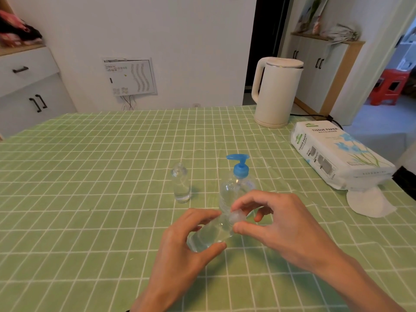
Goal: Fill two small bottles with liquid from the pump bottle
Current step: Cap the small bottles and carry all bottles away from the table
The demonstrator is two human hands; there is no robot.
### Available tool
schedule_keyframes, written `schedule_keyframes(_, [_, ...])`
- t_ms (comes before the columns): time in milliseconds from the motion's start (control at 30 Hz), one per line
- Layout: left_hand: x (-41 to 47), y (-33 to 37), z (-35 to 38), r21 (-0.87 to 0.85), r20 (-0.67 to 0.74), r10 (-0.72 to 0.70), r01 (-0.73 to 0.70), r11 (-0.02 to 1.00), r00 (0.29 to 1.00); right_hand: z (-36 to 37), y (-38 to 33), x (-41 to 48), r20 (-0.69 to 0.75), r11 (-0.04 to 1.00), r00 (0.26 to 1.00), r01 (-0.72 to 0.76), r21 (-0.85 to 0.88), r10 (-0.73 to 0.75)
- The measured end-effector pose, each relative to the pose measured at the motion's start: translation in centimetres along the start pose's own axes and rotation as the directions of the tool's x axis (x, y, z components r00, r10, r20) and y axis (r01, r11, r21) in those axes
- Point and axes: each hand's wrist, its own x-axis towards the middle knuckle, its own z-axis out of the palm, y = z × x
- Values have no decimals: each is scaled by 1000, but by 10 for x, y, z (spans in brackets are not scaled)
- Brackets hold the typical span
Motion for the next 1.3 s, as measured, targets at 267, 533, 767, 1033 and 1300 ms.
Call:
schedule_keyframes(267, [0, -1, 0, -26, -2, -2, 2, 1000, 1000, 0, 1, 2, 34, 996, 998, -43, -84, 46])
schedule_keyframes(533, [1, -2, -1, -31, -9, -4, 3, 1000, 1000, -3, -1, 0, 32, 1000, 999, -16, -19, 16])
schedule_keyframes(767, [1, -2, -2, -45, -8, -8, 8, 999, 1000, -1, -2, -1, 52, 998, 997, -56, 22, 55])
schedule_keyframes(1033, [2, -1, -3, -34, 1, -5, 5, 999, 1000, 1, -3, -2, 58, 995, 996, -77, 59, 73])
schedule_keyframes(1300, [1, -2, -4, -27, -13, -4, 4, 1000, 1000, 1, -2, -3, 57, 997, 995, -82, 6, 82])
